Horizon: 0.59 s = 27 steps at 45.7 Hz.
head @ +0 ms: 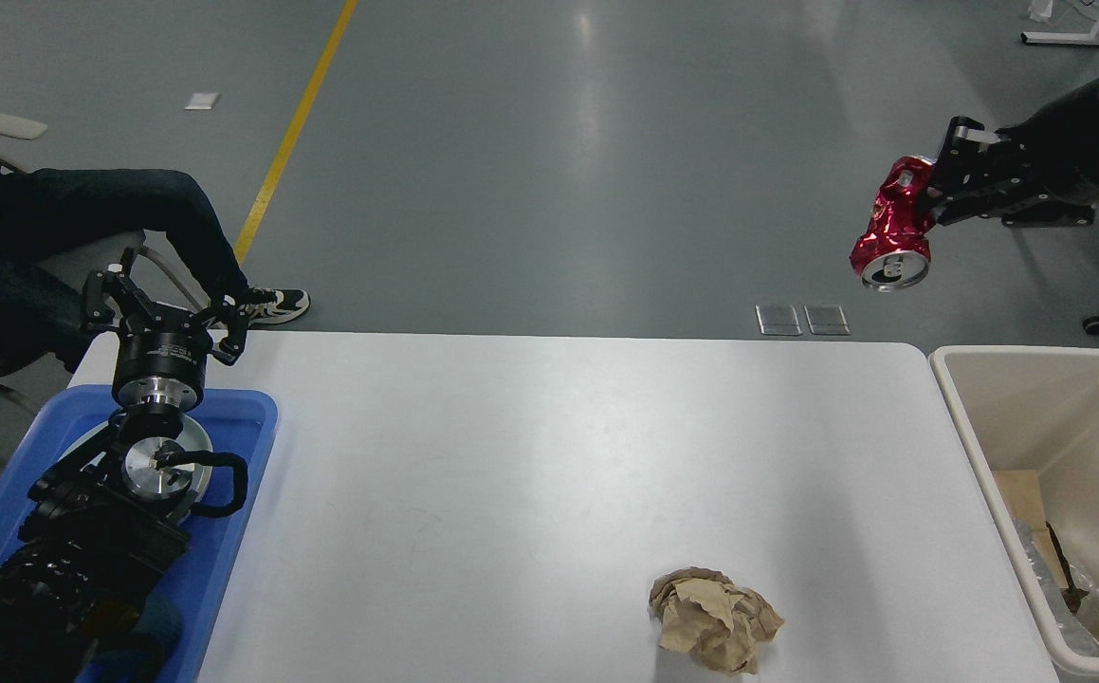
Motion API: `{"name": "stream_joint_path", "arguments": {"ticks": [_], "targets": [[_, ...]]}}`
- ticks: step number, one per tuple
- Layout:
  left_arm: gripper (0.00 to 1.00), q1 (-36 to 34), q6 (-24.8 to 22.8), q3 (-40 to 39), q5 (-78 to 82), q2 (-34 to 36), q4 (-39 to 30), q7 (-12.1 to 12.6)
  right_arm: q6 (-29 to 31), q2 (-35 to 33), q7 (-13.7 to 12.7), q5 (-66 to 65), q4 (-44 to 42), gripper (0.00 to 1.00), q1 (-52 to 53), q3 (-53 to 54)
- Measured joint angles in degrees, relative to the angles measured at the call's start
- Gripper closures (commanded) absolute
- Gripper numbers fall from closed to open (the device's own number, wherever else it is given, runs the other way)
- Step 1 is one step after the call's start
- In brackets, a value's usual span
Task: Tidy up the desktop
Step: 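Lift the red can and drop it into the white bin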
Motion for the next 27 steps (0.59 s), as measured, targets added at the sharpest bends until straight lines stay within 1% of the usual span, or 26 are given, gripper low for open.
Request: {"name": "stream_joint_path", "arguments": {"ticks": [4, 10, 16, 17, 19, 21, 25, 26, 27], "targets": [[0.04, 0.0, 0.0, 0.0, -0.02, 0.0, 0.0, 0.0, -3.3, -1.94, -0.1, -0.01, -2.74, 1.0, -4.96, -0.15], [0.04, 0.0, 0.0, 0.0, -0.02, 0.0, 0.0, 0.0, -11.94, -4.82, -0.1, -0.02, -7.42, 1.0, -15.56, -0.2], [0.04, 0.0, 0.0, 0.0, -0.03, 0.0, 0.0, 0.0, -20.21, -6.6, -0.13, -0.02, -11.96, 1.0, -28.62, 0.28], [0.04, 0.0, 0.0, 0.0, -0.02, 0.0, 0.0, 0.0, -21.59, -6.69, -0.12, -0.02, -12.99, 0.95, -31.21, 0.43], [0.04, 0.0, 0.0, 0.0, -0.02, 0.0, 0.0, 0.0, -23.61, -6.76, -0.09, 0.08, -14.67, 0.77, -35.21, 0.64], [0.04, 0.0, 0.0, 0.0, -0.02, 0.0, 0.0, 0.0, -25.67, -6.78, -0.09, 0.21, -16.66, 0.57, -39.66, 0.75], [0.04, 0.0, 0.0, 0.0, -0.02, 0.0, 0.01, 0.0, -29.13, -6.13, -0.07, 0.26, -20.59, 0.1, -47.99, 0.85], [0.04, 0.0, 0.0, 0.0, -0.02, 0.0, 0.01, 0.0, -29.91, -5.8, -0.06, 0.26, -21.55, 0.01, -49.79, 0.87], [0.04, 0.0, 0.0, 0.0, -0.02, 0.0, 0.01, 0.0, -30.83, -5.3, -0.06, 0.26, -22.78, 0.0, -51.85, 0.88]]}}
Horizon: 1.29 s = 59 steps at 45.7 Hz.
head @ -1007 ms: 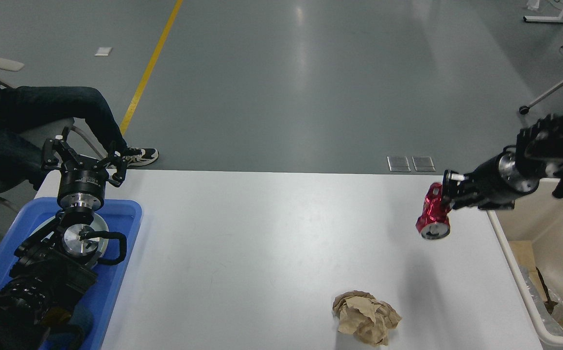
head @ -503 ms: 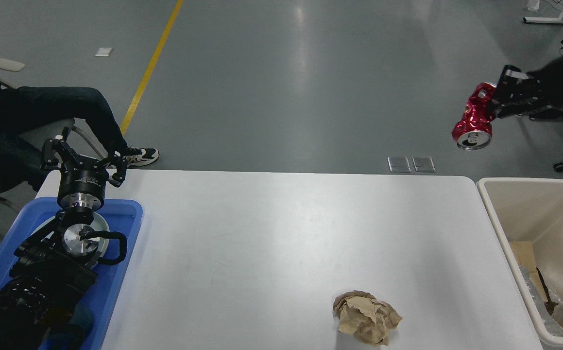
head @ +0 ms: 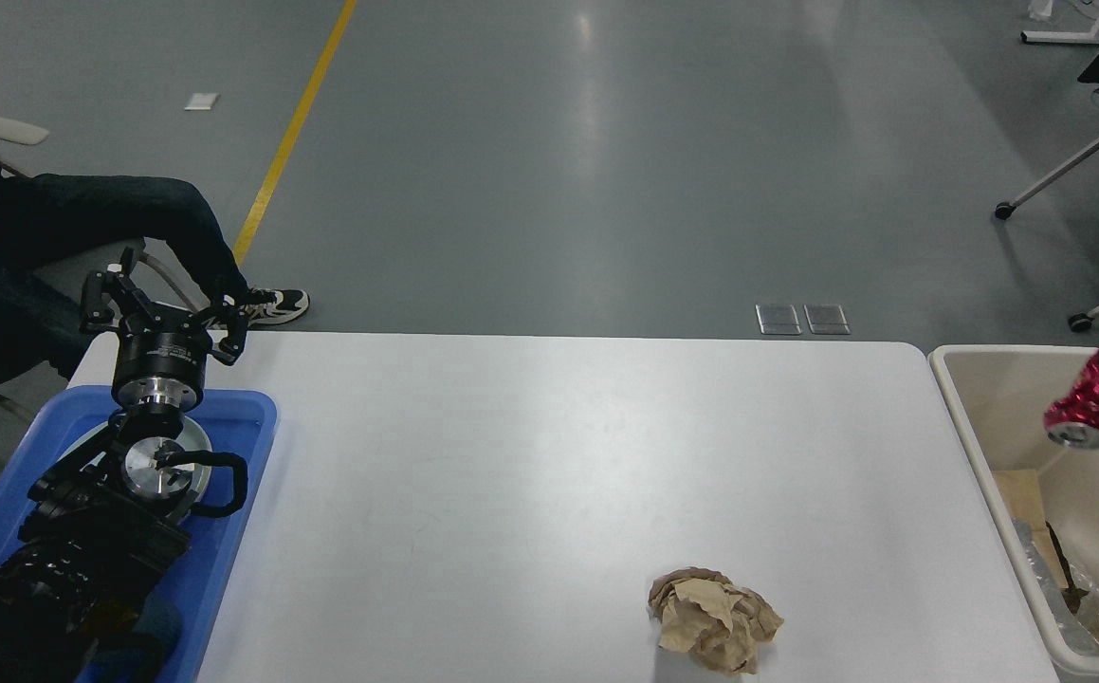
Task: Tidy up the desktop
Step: 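Lift the red can and drop it into the white bin, then lower the right gripper onto the crumpled brown paper and grasp it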
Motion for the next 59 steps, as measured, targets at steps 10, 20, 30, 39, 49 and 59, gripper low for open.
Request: {"name": "stream_joint_path", "arguments": {"ticks": [10, 20, 30, 39, 49, 59], "targets": [[0.04, 0.0, 0.0, 0.0, 0.0, 0.0, 0.0, 0.0, -3.34, 2.87, 0.11, -0.01, -6.1, 0.0, -8.81, 0.12], [0.04, 0.0, 0.0, 0.0, 0.01, 0.0, 0.0, 0.0, -2.71, 6.59, 0.11, -0.14, -3.83, 0.0, -5.62, 0.04], [0.04, 0.0, 0.0, 0.0, 0.01, 0.0, 0.0, 0.0, -2.6, 12.76, 0.12, -2.36, 11.92, 0.0, 10.37, -3.53], [0.04, 0.0, 0.0, 0.0, 0.03, 0.0, 0.0, 0.0, 1.83, 18.55, 0.13, -7.15, 29.82, 0.0, 27.89, -4.46], [0.04, 0.0, 0.0, 0.0, 0.02, 0.0, 0.0, 0.0, 20.88, 24.67, 0.1, -7.65, 38.05, 0.0, 40.39, -0.7], [0.04, 0.0, 0.0, 0.0, 0.02, 0.0, 0.0, 0.0, 33.8, 28.54, -0.04, -7.67, 40.33, 0.0, 44.74, 5.45]]}}
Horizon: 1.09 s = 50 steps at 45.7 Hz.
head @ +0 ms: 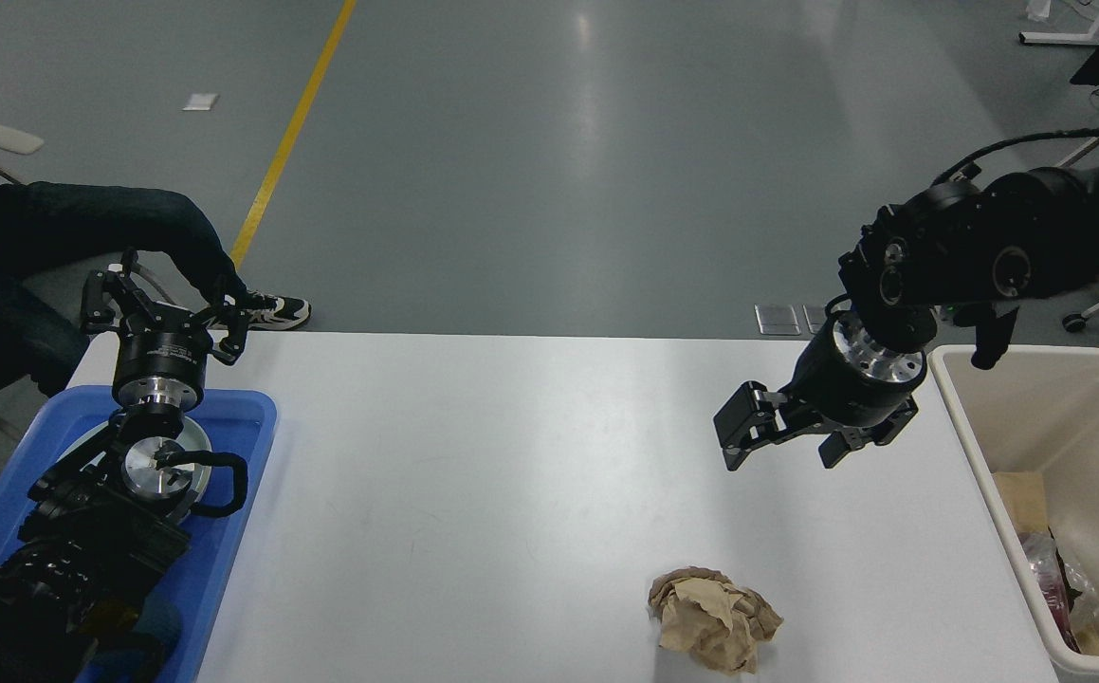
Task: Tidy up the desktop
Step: 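Lower the right gripper onto the crumpled brown paper and grasp it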
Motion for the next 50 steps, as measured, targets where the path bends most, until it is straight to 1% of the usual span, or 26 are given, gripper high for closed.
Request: {"name": "stream_joint_path", "arguments": {"ticks": [8, 9, 15, 23, 24, 27, 31, 36, 38, 40, 41, 42, 44, 46, 47, 48, 49, 50], "targets": [[0.04, 0.0, 0.0, 0.0, -0.01, 0.0, 0.0, 0.0, -1.33, 2.82, -0.05, -0.18, -1.29, 0.0, -7.57, 1.36], [0.04, 0.0, 0.0, 0.0, 0.0, 0.0, 0.0, 0.0, -2.4, 3.77, -0.05, -0.22, -2.17, 0.0, -10.13, 1.69], [0.04, 0.0, 0.0, 0.0, -0.02, 0.0, 0.0, 0.0, -7.12, 7.19, -0.04, -0.25, -4.97, 0.0, -17.76, 2.09], [0.04, 0.0, 0.0, 0.0, -0.02, 0.0, 0.0, 0.0, -12.49, 10.5, -0.04, -0.4, -7.77, 0.0, -25.36, 2.1], [0.04, 0.0, 0.0, 0.0, -0.02, 0.0, 0.0, 0.0, -13.21, 11.08, -0.05, -0.42, -9.11, 0.0, -26.87, 2.08], [0.04, 0.0, 0.0, 0.0, -0.02, 0.0, 0.0, 0.0, -13.58, 11.52, -0.05, -0.44, -10.6, 0.0, -28.32, 2.06], [0.04, 0.0, 0.0, 0.0, -0.02, 0.0, 0.0, 0.0, -14.07, 12.07, -0.1, -0.44, -13.44, 0.03, -30.93, 2.05], [0.04, 0.0, 0.0, 0.0, -0.02, 0.0, 0.0, 0.0, -15.74, 12.17, -0.1, -0.44, -15.17, 0.19, -33.16, 2.05], [0.04, 0.0, 0.0, 0.0, -0.02, 0.0, 0.0, 0.0, -17.39, 12.17, -0.08, -0.44, -15.34, 0.22, -33.85, 2.04], [0.04, 0.0, 0.0, 0.0, -0.02, 0.0, 0.0, 0.0, -19.44, 12.17, -0.05, -0.45, -15.4, 0.23, -34.33, 2.04], [0.04, 0.0, 0.0, 0.0, -0.02, 0.0, 0.0, 0.0, -20.86, 12.17, -0.05, -0.48, -15.41, 0.25, -34.59, 2.04], [0.04, 0.0, 0.0, 0.0, -0.02, 0.0, 0.0, 0.0, -22.05, 12.17, -0.05, -0.54, -15.41, 0.33, -34.76, 2.04], [0.04, 0.0, 0.0, 0.0, -0.02, 0.0, 0.0, 0.0, -24.28, 12.17, 0.0, -0.81, -15.33, 0.53, -35.0, 2.05], [0.04, 0.0, 0.0, 0.0, -0.02, 0.0, 0.0, 0.0, -26.0, 12.14, 0.02, -1.44, -15.1, 0.71, -35.14, 2.05], [0.04, 0.0, 0.0, 0.0, -0.02, 0.0, 0.0, 0.0, -26.44, 12.12, 0.03, -1.84, -15.01, 0.85, -35.18, 2.05], [0.04, 0.0, 0.0, 0.0, -0.02, 0.0, 0.0, 0.0, -26.79, 12.09, 0.03, -2.4, -14.91, 0.95, -35.21, 2.05], [0.04, 0.0, 0.0, 0.0, -0.02, 0.0, 0.0, 0.0, -26.95, 12.05, 0.03, -2.88, -14.84, 1.0, -35.21, 2.05], [0.04, 0.0, 0.0, 0.0, -0.02, 0.0, 0.0, 0.0, -27.04, 12.01, 0.03, -3.36, -14.77, 1.0, -35.21, 2.01]]}}
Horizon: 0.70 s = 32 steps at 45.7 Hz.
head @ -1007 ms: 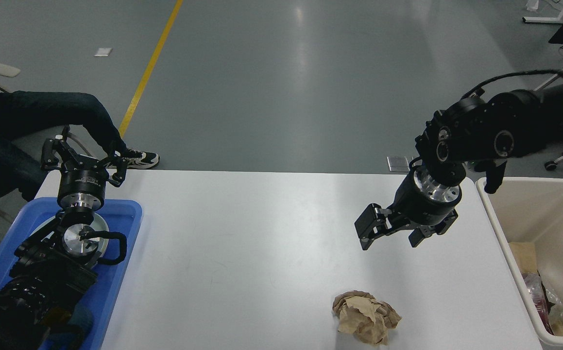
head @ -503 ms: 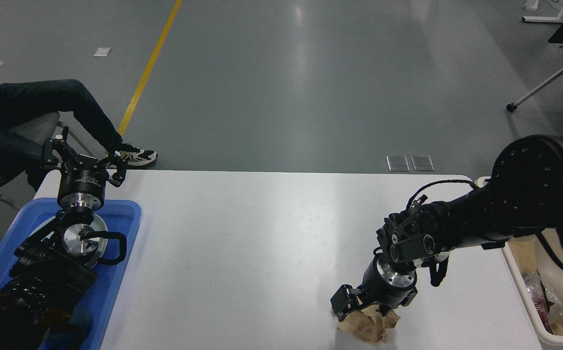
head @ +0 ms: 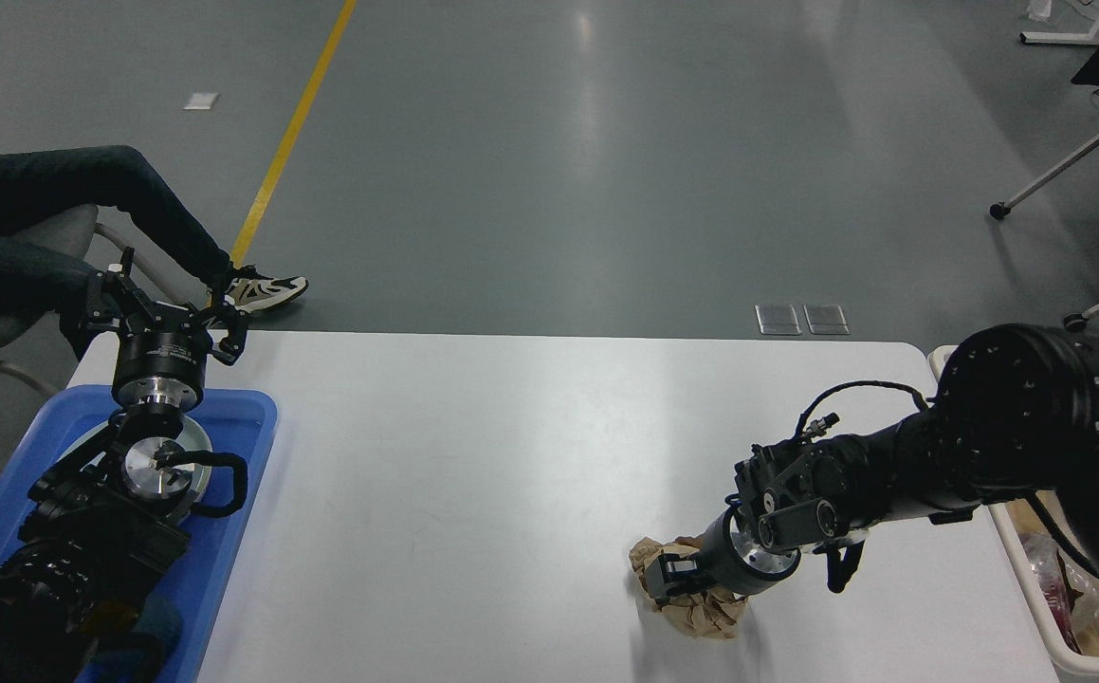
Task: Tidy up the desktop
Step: 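Carry the crumpled paper over the white bin and release it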
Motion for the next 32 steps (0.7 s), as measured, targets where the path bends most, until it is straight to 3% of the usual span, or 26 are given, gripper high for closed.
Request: {"name": "stream_joint_path", "arguments": {"ticks": [17, 32], "targets": [[0.04, 0.0, 0.0, 0.0, 0.03, 0.0, 0.0, 0.0, 0.17, -4.54, 0.28, -5.87, 2.56, 1.0, 6.48, 0.25], [0.04, 0.0, 0.0, 0.0, 0.02, 0.0, 0.0, 0.0, 1.57, -19.83, 0.47, -6.16, 8.0, 1.0, 22.94, 2.85]]}}
